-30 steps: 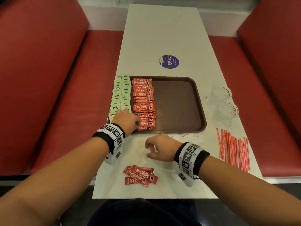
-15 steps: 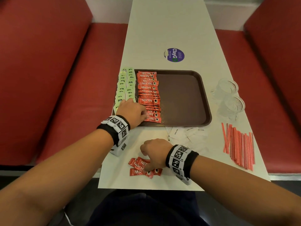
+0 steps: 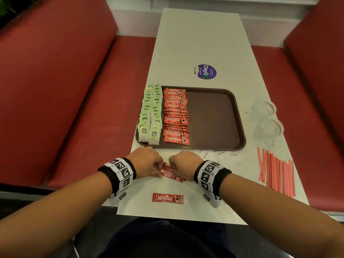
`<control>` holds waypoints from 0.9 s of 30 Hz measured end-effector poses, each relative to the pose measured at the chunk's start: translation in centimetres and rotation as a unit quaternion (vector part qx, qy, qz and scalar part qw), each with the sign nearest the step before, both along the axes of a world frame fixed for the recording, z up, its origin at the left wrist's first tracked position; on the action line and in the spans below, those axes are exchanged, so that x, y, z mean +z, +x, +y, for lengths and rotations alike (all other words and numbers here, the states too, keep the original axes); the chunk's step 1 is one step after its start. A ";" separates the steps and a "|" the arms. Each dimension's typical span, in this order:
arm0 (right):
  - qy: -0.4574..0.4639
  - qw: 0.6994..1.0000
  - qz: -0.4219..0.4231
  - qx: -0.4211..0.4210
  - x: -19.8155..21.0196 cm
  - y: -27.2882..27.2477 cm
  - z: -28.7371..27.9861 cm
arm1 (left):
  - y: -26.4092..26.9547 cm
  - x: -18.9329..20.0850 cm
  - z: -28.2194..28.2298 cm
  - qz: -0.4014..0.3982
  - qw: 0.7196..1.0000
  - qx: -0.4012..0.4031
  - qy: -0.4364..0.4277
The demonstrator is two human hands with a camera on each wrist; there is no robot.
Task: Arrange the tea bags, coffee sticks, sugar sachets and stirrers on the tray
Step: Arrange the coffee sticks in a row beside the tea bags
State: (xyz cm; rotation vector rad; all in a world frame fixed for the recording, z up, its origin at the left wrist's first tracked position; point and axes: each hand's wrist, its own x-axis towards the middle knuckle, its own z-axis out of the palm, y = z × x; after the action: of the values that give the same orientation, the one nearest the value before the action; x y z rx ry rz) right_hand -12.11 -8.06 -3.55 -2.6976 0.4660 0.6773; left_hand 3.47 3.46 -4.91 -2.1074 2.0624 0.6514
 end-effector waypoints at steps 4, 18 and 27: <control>0.012 1.000 -0.018 -0.017 0.3 -0.1 -0.7 | 0.1 -0.5 -0.4 0.019 1.000 0.022 -0.011; 0.082 0.989 -0.077 -0.094 1.4 -1.7 -2.9 | -0.1 0.0 -2.0 0.037 0.999 0.005 -0.016; 0.061 0.985 -0.130 -0.097 1.9 -1.4 -4.1 | 0.5 2.0 -3.0 0.079 0.991 0.059 -0.088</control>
State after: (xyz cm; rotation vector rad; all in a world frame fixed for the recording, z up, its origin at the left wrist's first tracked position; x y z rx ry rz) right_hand -13.54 -12.18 -1.67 -2.5334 0.5892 0.2851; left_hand 4.01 0.50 -2.86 -2.3624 2.1609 0.6961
